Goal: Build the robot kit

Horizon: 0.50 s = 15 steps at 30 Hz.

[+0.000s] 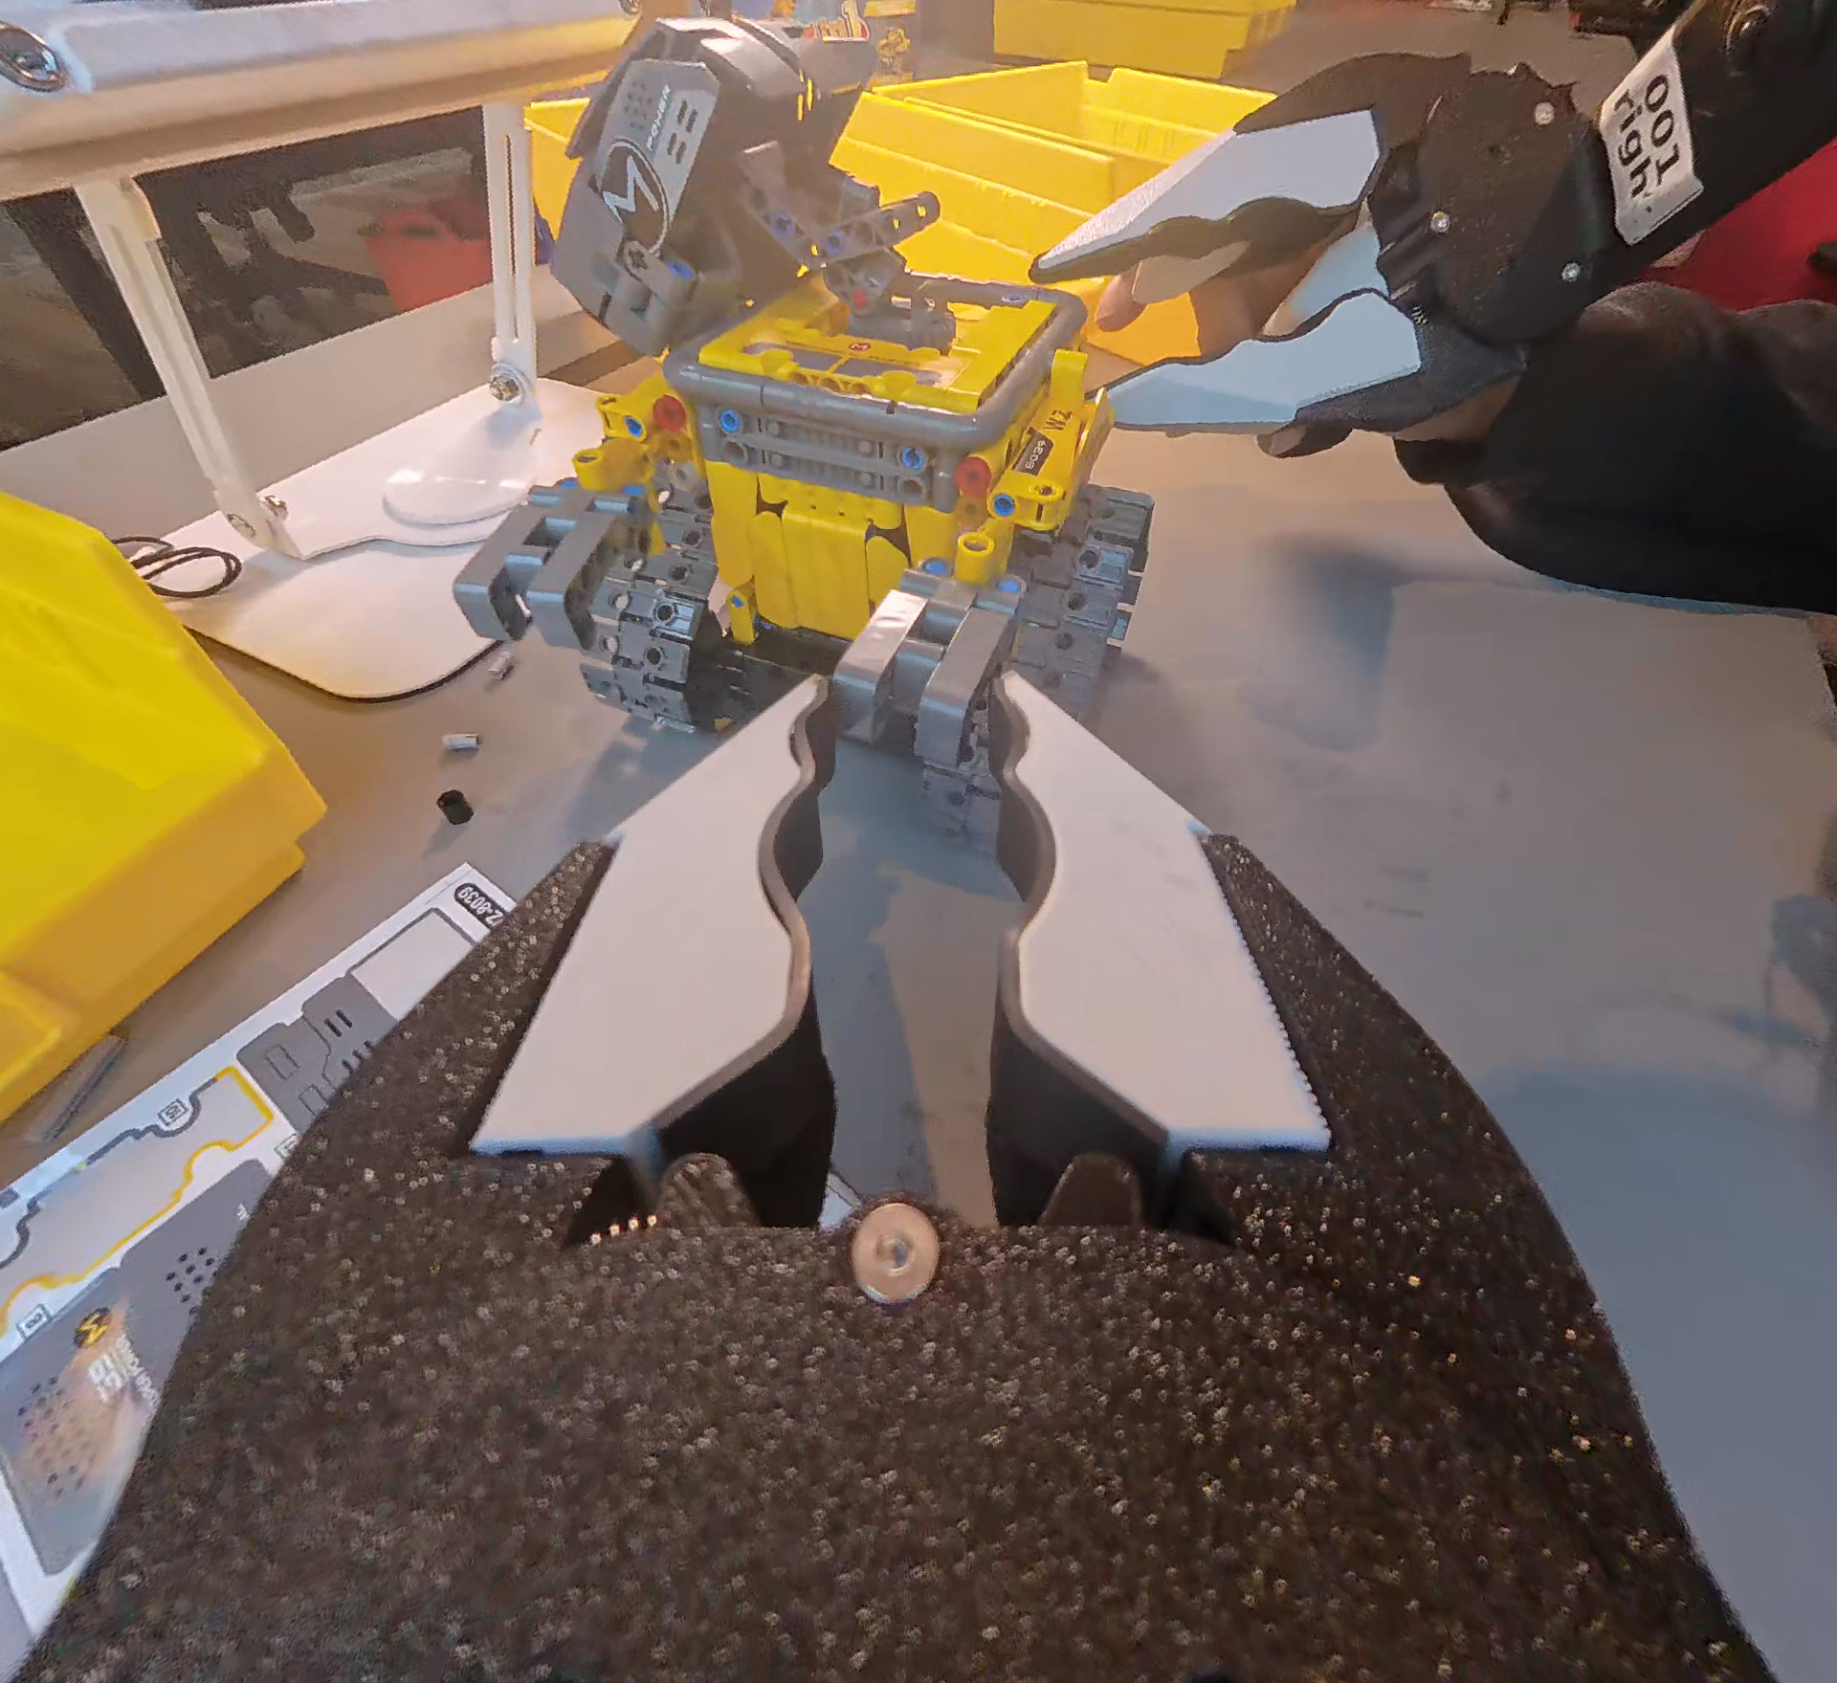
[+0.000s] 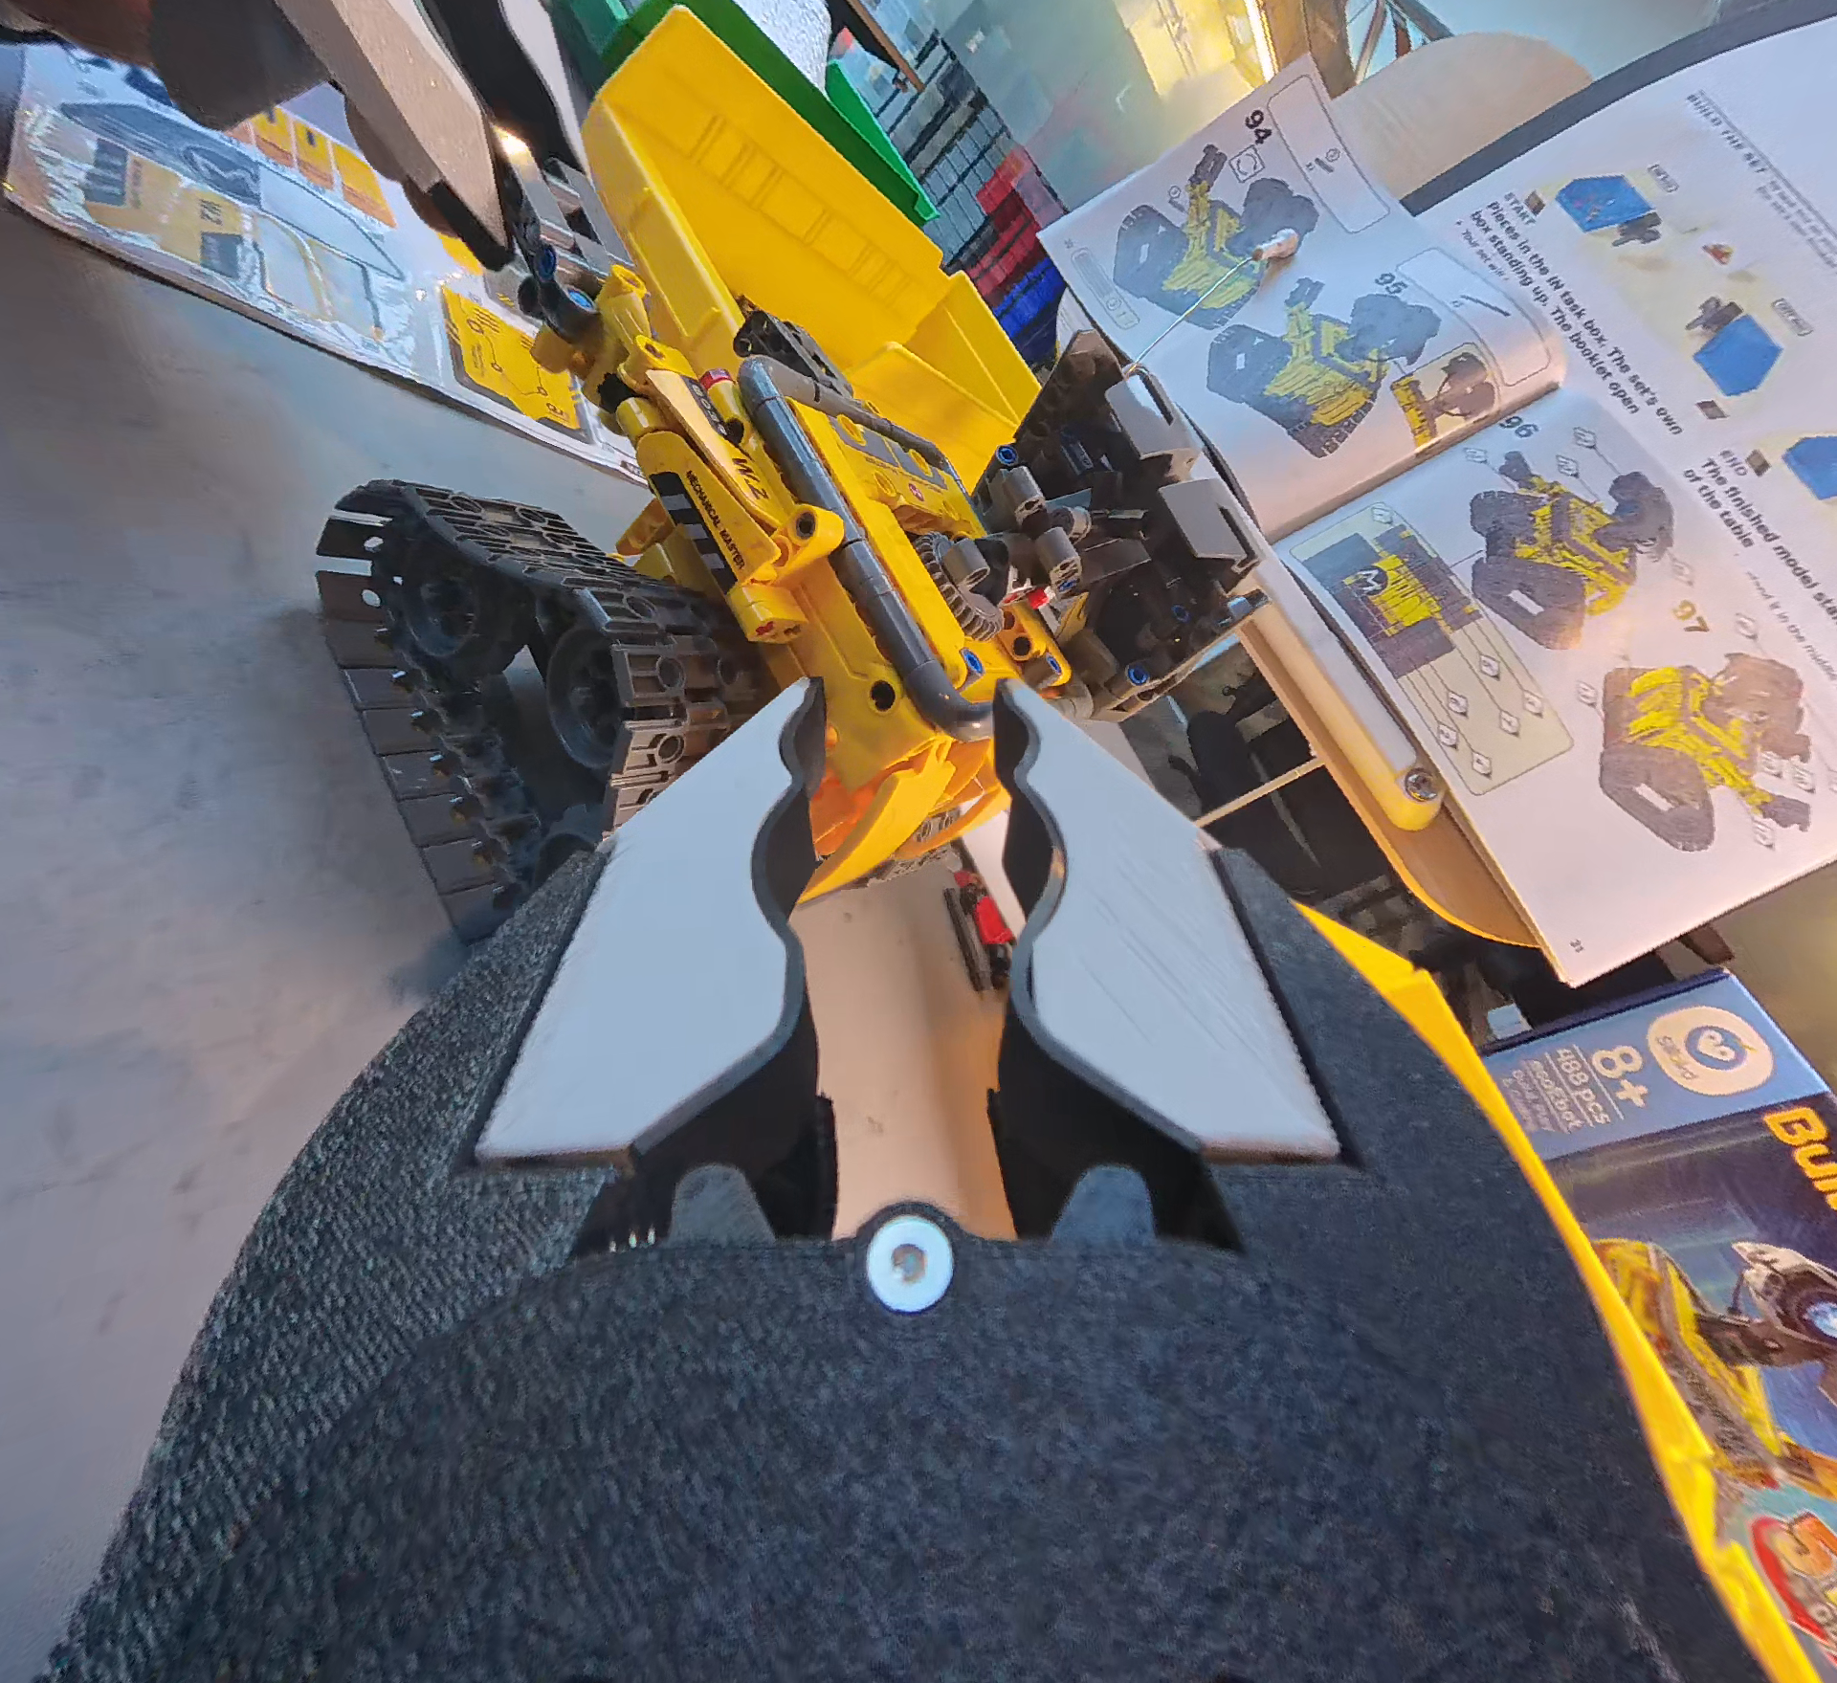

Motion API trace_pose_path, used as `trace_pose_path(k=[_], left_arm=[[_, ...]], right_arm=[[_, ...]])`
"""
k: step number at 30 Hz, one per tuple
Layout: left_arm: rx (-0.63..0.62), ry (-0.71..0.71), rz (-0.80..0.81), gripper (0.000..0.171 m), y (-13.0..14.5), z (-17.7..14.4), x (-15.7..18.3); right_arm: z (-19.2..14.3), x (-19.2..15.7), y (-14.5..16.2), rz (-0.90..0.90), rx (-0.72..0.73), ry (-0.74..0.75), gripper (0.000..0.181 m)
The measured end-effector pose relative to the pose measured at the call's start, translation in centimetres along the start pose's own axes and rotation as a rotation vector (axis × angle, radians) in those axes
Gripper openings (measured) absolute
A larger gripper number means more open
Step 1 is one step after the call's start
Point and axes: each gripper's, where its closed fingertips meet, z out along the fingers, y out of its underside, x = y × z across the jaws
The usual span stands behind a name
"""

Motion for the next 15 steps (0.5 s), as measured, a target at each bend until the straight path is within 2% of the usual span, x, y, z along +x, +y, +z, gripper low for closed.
trace_pose_path(k=[10, 15], left_arm=[[0.025, 0.030, 0.012, 0.028, -0.06, -0.14, 0.39], [0.076, 0.036, 0.017, 0.029, -0.78, -0.82, 0.31]], right_arm=[[-0.13, -0.06, 0.10, 0.049, 0.018, 0.029, 0.032], [-0.22, -0.03, 0.14, 0.063, 0.025, 0.039, 0.033]])
